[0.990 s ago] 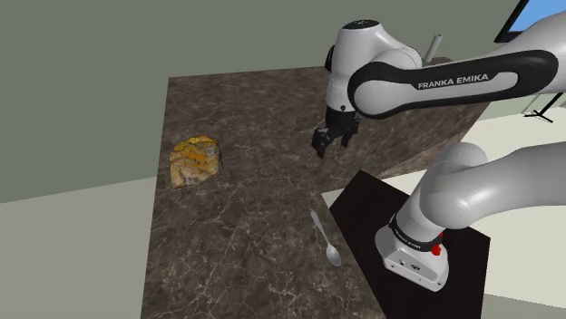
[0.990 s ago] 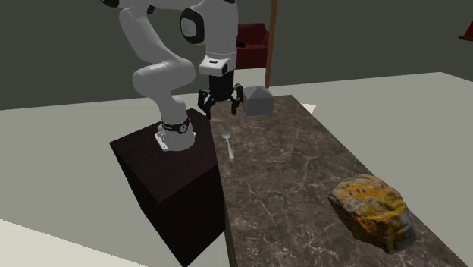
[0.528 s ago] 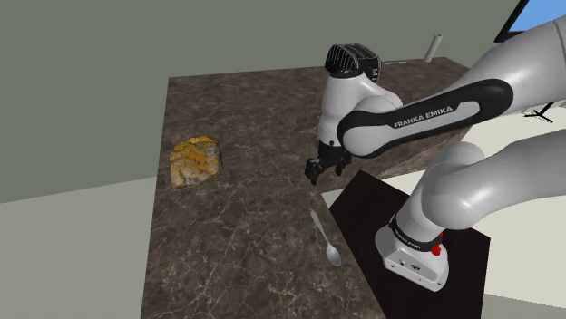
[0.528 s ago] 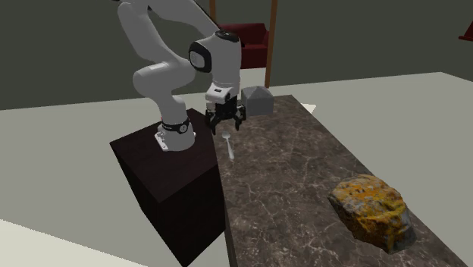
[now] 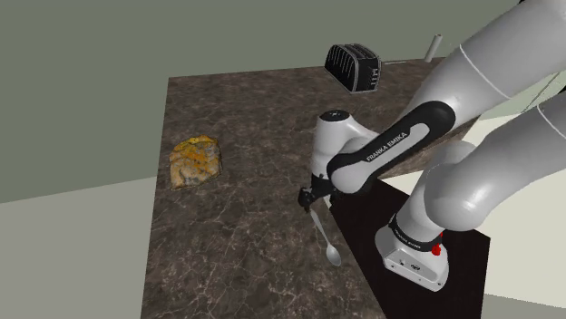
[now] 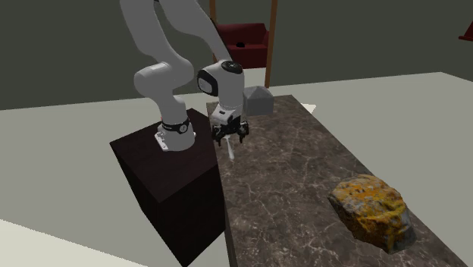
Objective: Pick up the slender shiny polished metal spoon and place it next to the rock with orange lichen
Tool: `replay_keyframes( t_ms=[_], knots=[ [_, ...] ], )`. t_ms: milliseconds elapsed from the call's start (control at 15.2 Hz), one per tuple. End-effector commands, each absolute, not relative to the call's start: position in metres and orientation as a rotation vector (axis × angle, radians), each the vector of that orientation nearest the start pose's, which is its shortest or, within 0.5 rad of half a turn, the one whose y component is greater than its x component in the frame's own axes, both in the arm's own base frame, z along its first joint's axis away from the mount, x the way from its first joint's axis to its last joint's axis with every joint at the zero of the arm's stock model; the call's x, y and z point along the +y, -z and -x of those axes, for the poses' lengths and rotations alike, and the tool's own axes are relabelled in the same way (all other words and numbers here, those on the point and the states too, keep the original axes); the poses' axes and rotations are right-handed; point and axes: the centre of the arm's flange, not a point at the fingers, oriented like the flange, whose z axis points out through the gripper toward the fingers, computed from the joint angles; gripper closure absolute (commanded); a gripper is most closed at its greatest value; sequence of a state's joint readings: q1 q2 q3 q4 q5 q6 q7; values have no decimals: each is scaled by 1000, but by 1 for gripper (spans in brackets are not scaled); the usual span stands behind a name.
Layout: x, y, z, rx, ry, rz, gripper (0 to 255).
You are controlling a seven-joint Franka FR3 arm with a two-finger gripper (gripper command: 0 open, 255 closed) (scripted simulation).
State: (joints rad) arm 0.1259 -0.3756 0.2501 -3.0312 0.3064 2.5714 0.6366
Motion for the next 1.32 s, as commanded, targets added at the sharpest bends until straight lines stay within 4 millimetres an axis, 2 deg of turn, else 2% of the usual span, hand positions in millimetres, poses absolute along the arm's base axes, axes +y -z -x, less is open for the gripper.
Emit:
replay_keyframes(
  t_ms=[0, 528, 990, 1056, 1254],
  knots=[
    [96, -218, -276, 879, -168, 2987, 0],
    [98, -179, -272, 879, -168, 2987, 0],
    [98, -179, -272, 879, -168, 2987, 0],
    [98, -179, -272, 879, -168, 2987, 255],
    [98, -180, -272, 879, -168, 2987, 255]
  ],
)
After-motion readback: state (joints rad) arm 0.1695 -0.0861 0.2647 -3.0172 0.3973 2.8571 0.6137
